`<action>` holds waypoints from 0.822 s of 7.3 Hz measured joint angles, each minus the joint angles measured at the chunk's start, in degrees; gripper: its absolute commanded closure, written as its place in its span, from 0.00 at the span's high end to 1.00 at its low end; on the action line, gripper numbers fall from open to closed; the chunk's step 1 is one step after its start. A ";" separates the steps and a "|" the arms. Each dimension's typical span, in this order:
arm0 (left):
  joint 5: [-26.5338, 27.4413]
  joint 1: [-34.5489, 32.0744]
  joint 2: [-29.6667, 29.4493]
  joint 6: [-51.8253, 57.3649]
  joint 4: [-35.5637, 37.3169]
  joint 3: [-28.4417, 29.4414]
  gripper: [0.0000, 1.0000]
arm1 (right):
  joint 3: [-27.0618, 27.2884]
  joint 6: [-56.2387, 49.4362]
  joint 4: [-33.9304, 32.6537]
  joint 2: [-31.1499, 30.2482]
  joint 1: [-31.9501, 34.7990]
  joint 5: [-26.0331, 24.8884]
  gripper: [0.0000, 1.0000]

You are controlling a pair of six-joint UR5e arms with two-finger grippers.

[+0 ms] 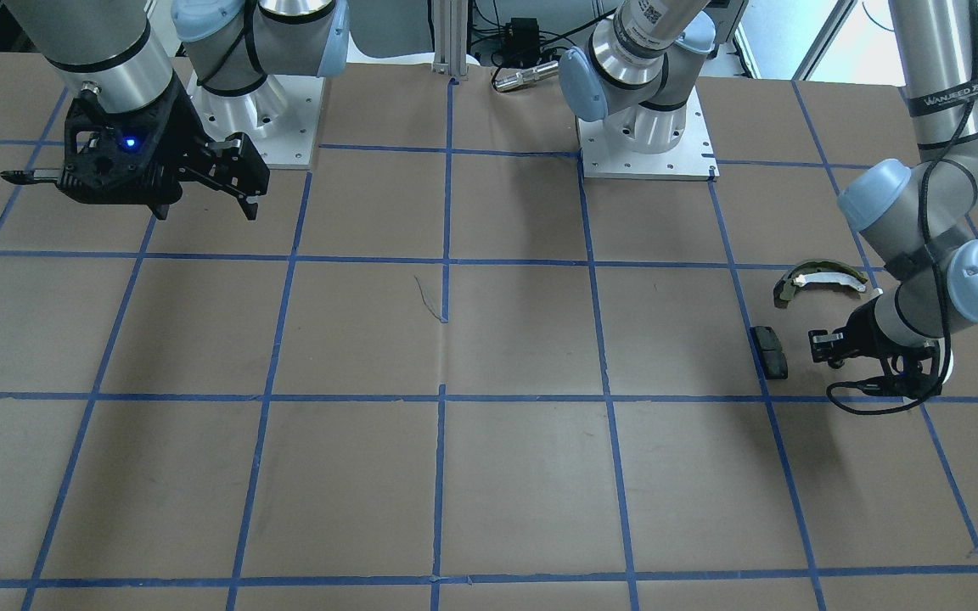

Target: Place bearing gear from tray to pile

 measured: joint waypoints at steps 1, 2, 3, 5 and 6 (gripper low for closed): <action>0.03 0.09 -0.16 0.39 0.83 -0.52 1.00 | 0.02 0.02 0.00 -0.02 0.00 -0.03 1.00; 0.15 0.11 -0.11 0.69 0.99 -0.59 1.00 | 0.03 0.03 0.00 -0.09 0.01 -0.10 1.00; 0.24 -0.14 0.29 0.72 0.75 -0.24 1.00 | 0.03 0.01 0.00 -0.14 0.02 -0.18 1.00; 0.09 -2.55 2.78 -0.64 -5.45 3.82 1.00 | 0.03 -0.05 0.00 -0.23 0.02 -0.36 1.00; -0.09 -5.41 4.72 -2.92 -13.57 8.18 1.00 | 0.03 -0.06 0.00 -0.26 0.02 -0.42 1.00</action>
